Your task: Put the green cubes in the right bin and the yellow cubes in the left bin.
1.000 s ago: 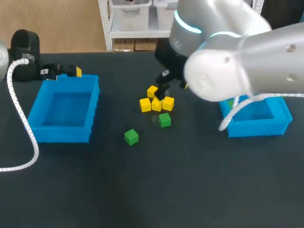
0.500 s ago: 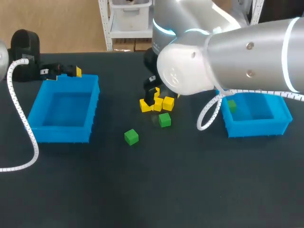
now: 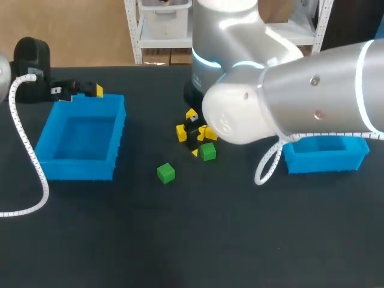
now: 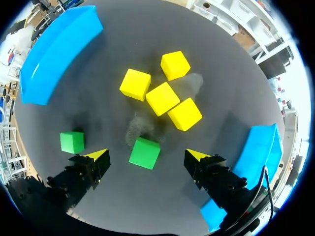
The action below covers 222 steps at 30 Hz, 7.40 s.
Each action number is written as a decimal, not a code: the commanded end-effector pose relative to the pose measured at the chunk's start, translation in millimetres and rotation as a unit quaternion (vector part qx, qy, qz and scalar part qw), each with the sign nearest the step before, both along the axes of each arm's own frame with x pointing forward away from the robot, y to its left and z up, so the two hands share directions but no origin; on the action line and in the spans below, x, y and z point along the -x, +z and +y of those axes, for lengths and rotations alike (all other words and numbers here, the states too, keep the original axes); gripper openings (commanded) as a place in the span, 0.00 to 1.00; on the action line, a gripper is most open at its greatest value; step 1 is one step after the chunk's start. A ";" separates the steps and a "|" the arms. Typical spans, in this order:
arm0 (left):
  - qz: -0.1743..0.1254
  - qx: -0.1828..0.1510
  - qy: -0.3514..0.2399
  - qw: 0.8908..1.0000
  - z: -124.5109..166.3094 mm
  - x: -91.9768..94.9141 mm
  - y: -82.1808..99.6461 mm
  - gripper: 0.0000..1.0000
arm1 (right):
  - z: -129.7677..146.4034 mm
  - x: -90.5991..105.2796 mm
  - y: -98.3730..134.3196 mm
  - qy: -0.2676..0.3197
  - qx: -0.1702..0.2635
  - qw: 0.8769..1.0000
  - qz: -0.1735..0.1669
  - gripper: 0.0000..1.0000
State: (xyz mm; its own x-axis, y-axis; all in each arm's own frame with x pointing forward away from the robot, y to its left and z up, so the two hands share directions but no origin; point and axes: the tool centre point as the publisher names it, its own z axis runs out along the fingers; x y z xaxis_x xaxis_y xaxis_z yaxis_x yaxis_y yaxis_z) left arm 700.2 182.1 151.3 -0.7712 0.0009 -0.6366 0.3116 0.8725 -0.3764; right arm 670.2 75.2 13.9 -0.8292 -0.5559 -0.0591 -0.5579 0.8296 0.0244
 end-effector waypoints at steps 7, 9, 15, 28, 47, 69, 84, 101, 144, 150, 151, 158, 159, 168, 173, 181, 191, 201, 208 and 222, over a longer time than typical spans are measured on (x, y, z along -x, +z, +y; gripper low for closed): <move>-0.003 0.004 -0.003 1.000 1.9 0.1 -1.4 1.00 | 9.3 -4.0 -19.3 -0.011 0.013 1.000 -0.003 0.33; -0.003 0.004 -0.003 1.000 1.9 0.1 -1.4 1.00 | 10.2 -5.8 -21.0 -0.015 0.016 1.000 0.000 0.12; -0.003 0.004 -0.003 1.000 1.9 0.1 -1.4 1.00 | 6.0 -7.9 -26.5 -0.030 0.022 0.999 0.005 0.00; -0.003 0.004 -0.003 1.000 1.9 0.1 -1.4 1.00 | -36.6 -14.3 33.7 -0.026 0.014 0.998 -0.061 0.00; -0.003 0.004 -0.003 1.000 1.9 0.1 -1.4 1.00 | -204.5 -24.8 70.2 -0.192 0.022 0.975 -0.113 0.00; -0.003 0.004 -0.003 1.000 1.9 0.1 -1.4 1.00 | -194.3 -41.8 90.4 -0.101 -0.020 0.987 -0.121 1.00; -0.003 0.004 -0.003 1.000 1.9 0.1 -1.4 1.00 | -48.1 -44.2 134.2 0.059 -0.063 0.986 -0.141 1.00; -0.003 0.004 -0.003 1.000 1.9 0.1 -1.4 1.00 | 35.8 -10.8 87.5 0.127 -0.056 0.987 -0.075 1.00; -0.003 0.004 -0.003 1.000 1.9 0.1 -1.4 1.00 | 100.1 58.4 7.1 0.078 -0.018 0.996 -0.040 1.00; -0.003 0.004 -0.003 1.000 1.9 0.1 -1.4 1.00 | 105.7 53.9 -1.6 0.081 -0.017 0.996 -0.041 1.00; -0.003 0.004 -0.003 1.000 1.9 0.1 -1.4 1.00 | 106.5 53.5 -3.5 0.082 -0.017 0.996 -0.040 1.00; -0.003 0.004 -0.003 1.000 1.9 0.1 -1.4 1.00 | 108.3 55.2 -16.8 0.086 -0.014 0.996 -0.025 0.73; -0.003 0.004 -0.003 1.000 1.9 0.1 -1.4 1.00 | 108.2 55.5 -18.7 0.087 -0.016 0.996 -0.018 0.42; -0.003 0.004 -0.003 1.000 1.9 0.1 -1.4 1.00 | 92.5 46.1 -16.8 0.073 -0.020 0.997 -0.008 0.00; -0.003 0.004 -0.003 1.000 1.9 0.1 -1.4 1.00 | 84.6 39.9 -10.7 0.071 -0.024 0.997 -0.017 0.00; -0.003 0.004 -0.003 1.000 1.9 0.1 -1.4 1.00 | 62.4 13.0 34.4 0.059 -0.034 0.995 -0.073 0.00; -0.003 0.004 -0.003 1.000 1.9 0.1 -1.4 1.00 | -2.1 -17.8 109.7 0.004 -0.056 0.986 -0.154 0.00; -0.003 0.004 -0.003 1.000 1.9 0.1 -1.4 1.00 | -93.8 -49.9 117.8 -0.127 -0.056 0.975 -0.173 0.00; -0.003 0.004 -0.003 1.000 1.9 0.1 -1.4 1.00 | -158.8 -62.4 103.5 -0.216 -0.041 0.961 -0.165 0.00; -0.003 0.004 -0.003 1.000 1.9 0.1 -1.4 1.00 | -241.0 -81.0 74.3 -0.354 -0.092 0.924 -0.109 0.00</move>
State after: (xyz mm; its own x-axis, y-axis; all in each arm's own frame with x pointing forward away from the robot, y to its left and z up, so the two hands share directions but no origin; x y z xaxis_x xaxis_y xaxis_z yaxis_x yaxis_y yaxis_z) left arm 700.2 182.1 151.3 -0.7712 0.0008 -0.6366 0.3116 0.8725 -0.3763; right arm 754.2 -153.5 91.4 -0.9535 0.1486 -0.2624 0.1187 0.9849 0.1262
